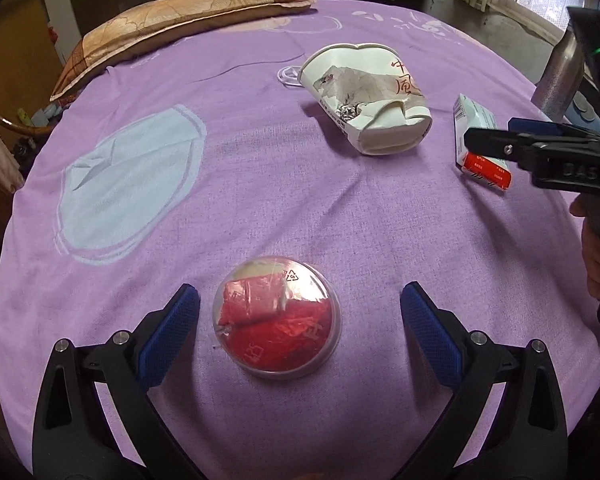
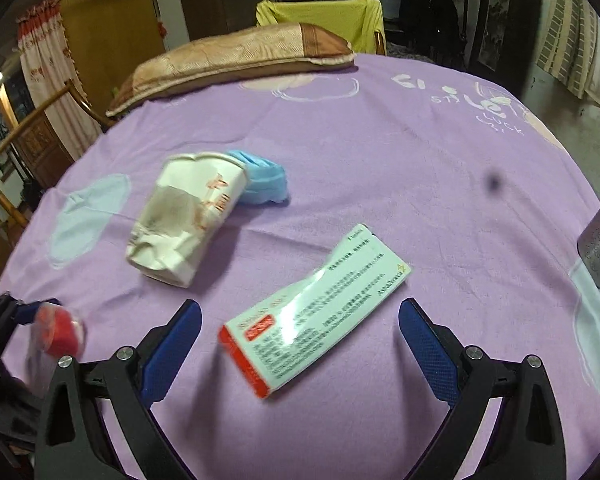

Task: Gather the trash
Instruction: 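Grasp the clear dome container with the left gripper while the right grasps the medicine box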

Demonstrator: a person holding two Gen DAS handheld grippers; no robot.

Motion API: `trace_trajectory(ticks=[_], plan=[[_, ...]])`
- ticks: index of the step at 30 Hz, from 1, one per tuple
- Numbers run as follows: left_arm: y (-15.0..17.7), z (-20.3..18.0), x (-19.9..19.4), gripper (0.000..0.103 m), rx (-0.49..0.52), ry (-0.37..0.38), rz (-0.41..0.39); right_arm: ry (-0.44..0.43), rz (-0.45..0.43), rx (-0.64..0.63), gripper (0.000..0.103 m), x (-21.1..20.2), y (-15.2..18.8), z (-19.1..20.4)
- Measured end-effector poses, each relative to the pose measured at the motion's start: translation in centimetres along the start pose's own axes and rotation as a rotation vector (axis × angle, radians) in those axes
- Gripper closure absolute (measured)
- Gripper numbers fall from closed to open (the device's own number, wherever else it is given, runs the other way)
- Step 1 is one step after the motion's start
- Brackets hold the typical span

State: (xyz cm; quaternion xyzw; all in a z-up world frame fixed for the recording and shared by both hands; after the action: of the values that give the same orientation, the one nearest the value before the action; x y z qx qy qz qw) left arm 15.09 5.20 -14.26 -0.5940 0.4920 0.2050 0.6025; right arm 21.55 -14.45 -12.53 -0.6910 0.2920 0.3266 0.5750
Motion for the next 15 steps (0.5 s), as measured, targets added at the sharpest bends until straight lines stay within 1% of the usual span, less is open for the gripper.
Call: trace_trajectory(ticks=[2, 3, 6, 7, 8, 10, 11, 15], plan=[[0.0, 0.0, 0.0, 0.006, 0.000, 0.001, 0.000, 0.026, 0.014, -0.007, 0.006, 0.6, 0.4, -1.2], [0.0, 0.0, 0.0, 0.006, 0.000, 0.000, 0.000, 0.039, 0.016, 0.010, 0.006, 0.5, 0.8, -2.7], [-0.1, -0.1, 0.0, 0.006, 0.001, 0.003, -0.001, 0.111, 0.005, 0.097, 0.006, 0.0, 1.3, -7.7], [-0.1, -0.1, 0.1, 0.006, 0.000, 0.004, -0.001, 0.115, -0.009, 0.126, 0.006, -0.4, 1.5, -9.0], [-0.1, -0.1, 0.1, 0.006, 0.000, 0.004, -0.001, 0.090, -0.026, 0.159, 0.006, -1.1, 1.6, -10.0], [-0.1, -0.1, 0.1, 0.006, 0.000, 0.002, 0.000, 0.054, -0.037, 0.184, 0.006, -1.5, 1.6, -10.4], [-0.1, -0.1, 0.1, 0.006, 0.001, 0.002, 0.000, 0.026, -0.043, 0.192, 0.006, -1.6, 1.4, -10.1], [-0.1, -0.1, 0.1, 0.006, 0.001, 0.001, 0.001, -0.025, -0.050, 0.181, 0.006, -0.9, 0.8, -8.3]])
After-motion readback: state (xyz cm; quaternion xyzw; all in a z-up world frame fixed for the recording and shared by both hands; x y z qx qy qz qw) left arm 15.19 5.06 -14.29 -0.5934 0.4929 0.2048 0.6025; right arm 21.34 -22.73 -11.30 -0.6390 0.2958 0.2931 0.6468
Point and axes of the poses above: each gripper's, at about its wrist camera, not at the fingertips, and x roughly the way its jaws point, z to its left, y to its underside, the point moved 9 cm from there along x, roughly the way its jaws point, and after that the axes turned 14 degrees about y, right-handed, at the moved point
